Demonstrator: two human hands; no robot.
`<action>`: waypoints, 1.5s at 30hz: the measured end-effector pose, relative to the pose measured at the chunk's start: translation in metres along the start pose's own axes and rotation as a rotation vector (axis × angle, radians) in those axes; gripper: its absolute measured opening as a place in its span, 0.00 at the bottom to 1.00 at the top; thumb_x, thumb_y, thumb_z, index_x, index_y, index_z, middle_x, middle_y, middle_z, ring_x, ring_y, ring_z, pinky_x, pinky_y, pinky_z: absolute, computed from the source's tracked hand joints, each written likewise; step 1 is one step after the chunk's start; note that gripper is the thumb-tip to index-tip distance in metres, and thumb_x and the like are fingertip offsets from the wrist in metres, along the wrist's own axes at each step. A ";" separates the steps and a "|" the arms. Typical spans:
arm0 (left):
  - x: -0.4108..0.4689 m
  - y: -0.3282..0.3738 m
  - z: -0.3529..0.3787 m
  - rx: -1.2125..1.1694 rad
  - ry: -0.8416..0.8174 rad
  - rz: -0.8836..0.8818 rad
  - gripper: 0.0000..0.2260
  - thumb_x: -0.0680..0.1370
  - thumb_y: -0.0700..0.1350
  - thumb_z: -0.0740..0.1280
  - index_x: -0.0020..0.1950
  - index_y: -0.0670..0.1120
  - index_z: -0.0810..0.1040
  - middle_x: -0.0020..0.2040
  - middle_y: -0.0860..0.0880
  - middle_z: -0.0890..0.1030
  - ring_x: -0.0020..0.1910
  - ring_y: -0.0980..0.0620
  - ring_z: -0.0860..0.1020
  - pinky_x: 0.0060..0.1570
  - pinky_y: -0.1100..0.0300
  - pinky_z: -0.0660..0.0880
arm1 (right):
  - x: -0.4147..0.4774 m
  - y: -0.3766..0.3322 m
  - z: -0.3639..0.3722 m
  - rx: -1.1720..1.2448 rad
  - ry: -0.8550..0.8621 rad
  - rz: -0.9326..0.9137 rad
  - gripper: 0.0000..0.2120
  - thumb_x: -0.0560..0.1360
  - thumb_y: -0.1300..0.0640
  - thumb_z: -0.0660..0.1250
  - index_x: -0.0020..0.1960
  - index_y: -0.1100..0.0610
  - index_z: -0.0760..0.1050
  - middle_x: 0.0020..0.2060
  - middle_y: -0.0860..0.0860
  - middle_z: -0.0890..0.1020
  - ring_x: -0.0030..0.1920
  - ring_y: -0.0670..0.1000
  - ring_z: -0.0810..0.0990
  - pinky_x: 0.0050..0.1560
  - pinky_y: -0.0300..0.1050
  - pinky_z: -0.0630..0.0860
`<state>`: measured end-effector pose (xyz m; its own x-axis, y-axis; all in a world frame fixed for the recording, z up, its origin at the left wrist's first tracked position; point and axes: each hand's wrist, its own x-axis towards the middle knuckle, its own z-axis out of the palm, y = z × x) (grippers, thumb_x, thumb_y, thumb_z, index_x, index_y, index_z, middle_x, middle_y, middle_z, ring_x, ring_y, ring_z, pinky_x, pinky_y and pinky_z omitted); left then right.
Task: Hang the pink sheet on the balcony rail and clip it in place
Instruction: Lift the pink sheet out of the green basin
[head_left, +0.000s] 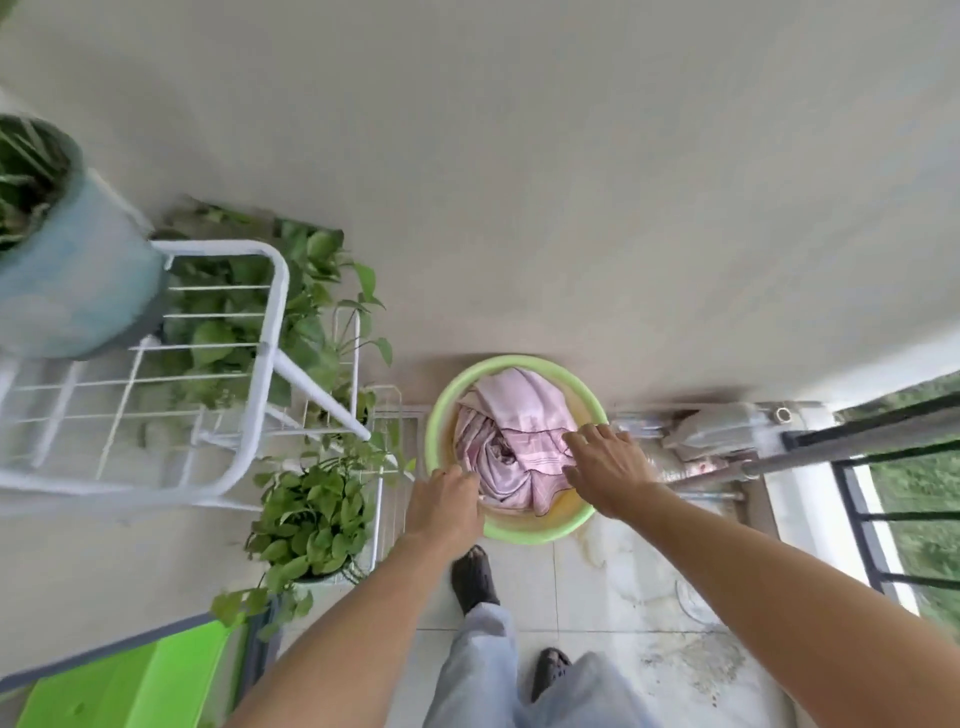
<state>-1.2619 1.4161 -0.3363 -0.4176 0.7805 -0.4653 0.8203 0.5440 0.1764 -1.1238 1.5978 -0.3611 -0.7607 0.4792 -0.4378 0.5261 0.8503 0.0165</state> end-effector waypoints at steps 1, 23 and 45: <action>0.011 -0.005 0.003 -0.016 -0.010 0.000 0.11 0.78 0.47 0.63 0.57 0.44 0.75 0.56 0.46 0.78 0.54 0.43 0.77 0.53 0.49 0.72 | 0.014 -0.003 0.004 0.012 -0.021 0.004 0.23 0.79 0.44 0.58 0.69 0.53 0.67 0.65 0.54 0.73 0.65 0.57 0.71 0.63 0.54 0.69; 0.166 -0.053 0.164 -0.207 -0.140 -0.202 0.15 0.79 0.46 0.61 0.65 0.48 0.73 0.56 0.50 0.77 0.54 0.48 0.76 0.53 0.53 0.73 | 0.265 -0.017 0.152 0.348 -0.174 0.303 0.28 0.74 0.47 0.67 0.69 0.56 0.61 0.66 0.60 0.70 0.59 0.64 0.76 0.46 0.52 0.70; 0.164 0.014 0.010 -0.685 -0.034 -0.106 0.32 0.64 0.60 0.76 0.63 0.51 0.72 0.60 0.50 0.79 0.57 0.46 0.79 0.52 0.47 0.77 | 0.030 0.051 -0.096 1.217 0.332 -0.083 0.18 0.69 0.79 0.60 0.42 0.58 0.77 0.30 0.49 0.80 0.31 0.43 0.77 0.32 0.35 0.74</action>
<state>-1.3147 1.5485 -0.4191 -0.4599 0.7083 -0.5355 0.3393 0.6975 0.6312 -1.1559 1.6765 -0.2872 -0.7740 0.6156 -0.1482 0.3460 0.2152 -0.9132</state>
